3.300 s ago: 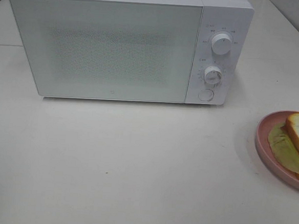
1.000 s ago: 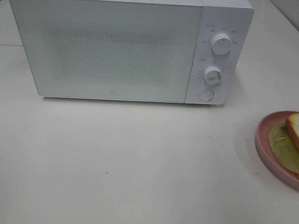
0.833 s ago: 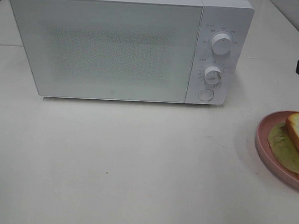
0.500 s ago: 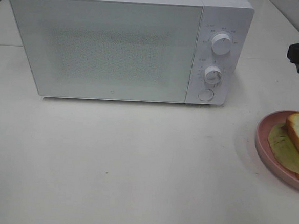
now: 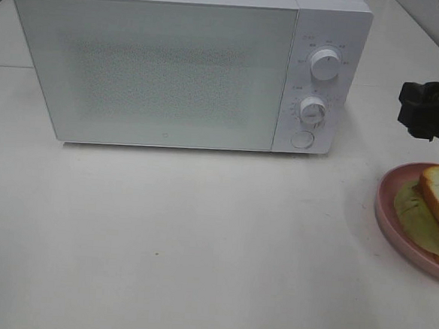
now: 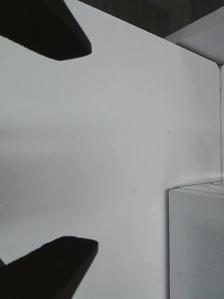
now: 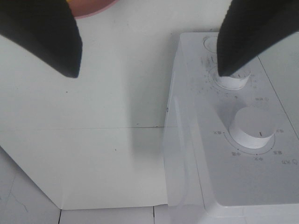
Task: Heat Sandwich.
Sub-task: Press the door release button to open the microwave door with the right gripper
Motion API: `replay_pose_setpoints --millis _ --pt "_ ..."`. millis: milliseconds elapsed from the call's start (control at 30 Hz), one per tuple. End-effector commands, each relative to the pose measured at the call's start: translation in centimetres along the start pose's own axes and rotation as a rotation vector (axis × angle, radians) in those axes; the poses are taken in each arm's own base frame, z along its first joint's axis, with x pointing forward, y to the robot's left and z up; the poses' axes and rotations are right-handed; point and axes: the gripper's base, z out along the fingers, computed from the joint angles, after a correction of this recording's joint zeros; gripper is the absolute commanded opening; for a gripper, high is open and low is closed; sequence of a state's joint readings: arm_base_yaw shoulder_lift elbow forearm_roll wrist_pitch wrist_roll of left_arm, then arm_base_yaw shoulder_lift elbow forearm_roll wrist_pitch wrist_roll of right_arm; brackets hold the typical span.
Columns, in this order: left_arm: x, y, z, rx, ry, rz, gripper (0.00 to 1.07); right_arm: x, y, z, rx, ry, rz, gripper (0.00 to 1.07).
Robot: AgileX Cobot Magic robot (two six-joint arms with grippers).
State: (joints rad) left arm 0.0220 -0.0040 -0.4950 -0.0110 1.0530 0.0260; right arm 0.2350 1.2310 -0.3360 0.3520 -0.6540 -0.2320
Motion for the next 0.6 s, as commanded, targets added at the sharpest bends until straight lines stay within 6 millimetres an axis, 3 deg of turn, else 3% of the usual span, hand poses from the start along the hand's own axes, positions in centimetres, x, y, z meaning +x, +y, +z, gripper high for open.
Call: replay_pose_setpoints --millis 33,600 --pt "0.1 -0.1 -0.3 0.002 -0.042 -0.005 0.98 0.4 0.3 -0.6 0.036 -0.053 -0.006 0.76" --pt "0.1 -0.1 -0.3 0.002 -0.042 -0.005 0.98 5.0 4.8 -0.3 0.046 -0.026 -0.032 0.76"
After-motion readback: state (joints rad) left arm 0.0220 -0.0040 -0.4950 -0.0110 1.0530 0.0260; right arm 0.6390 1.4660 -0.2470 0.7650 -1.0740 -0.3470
